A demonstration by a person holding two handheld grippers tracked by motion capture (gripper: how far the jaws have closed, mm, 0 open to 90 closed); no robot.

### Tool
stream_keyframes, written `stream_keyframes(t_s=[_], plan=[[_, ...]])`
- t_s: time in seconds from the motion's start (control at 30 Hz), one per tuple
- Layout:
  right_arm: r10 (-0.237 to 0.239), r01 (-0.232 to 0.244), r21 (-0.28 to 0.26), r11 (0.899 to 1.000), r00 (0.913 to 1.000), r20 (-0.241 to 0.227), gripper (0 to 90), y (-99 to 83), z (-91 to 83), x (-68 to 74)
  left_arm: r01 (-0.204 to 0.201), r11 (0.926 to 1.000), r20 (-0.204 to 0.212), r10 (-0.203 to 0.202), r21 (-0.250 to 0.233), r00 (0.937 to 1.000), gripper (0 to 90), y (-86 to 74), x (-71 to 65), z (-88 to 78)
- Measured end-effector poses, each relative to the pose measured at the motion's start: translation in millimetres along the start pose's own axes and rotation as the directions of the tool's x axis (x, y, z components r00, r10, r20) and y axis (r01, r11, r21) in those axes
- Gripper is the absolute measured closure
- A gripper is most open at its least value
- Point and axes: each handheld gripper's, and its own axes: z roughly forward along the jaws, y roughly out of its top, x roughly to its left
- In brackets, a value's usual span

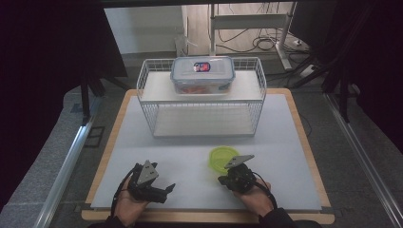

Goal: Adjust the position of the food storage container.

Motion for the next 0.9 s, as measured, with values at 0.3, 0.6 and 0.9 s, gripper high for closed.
stream_keyframes(t_s=[0.3, 0.6, 0.9], plan=[[0.001, -0.001, -0.01, 1.0, 1.0, 0.007, 89.2, -3.9, -11.4, 0.7, 0.001, 1.0, -0.002, -0.001, 0.001, 1.0, 4.6, 0.0, 0.1, -0.4], [0.022, -0.021, -0.022, 1.0, 0.9984, 0.051, 86.8, -18.9, -31.6, -9.7, 0.008, 1.0, -0.011, -0.008, 0.001, 0.9999, 4.6, -1.2, 2.7, -1.0], [0.058, -0.048, -0.066, 0.997, 0.9878, 0.145, 72.3, -36.8, -57.9, -32.8, -0.001, 1.0, -0.023, 0.001, 0.003, 0.9997, 4.4, -2.3, 4.2, -2.0]])
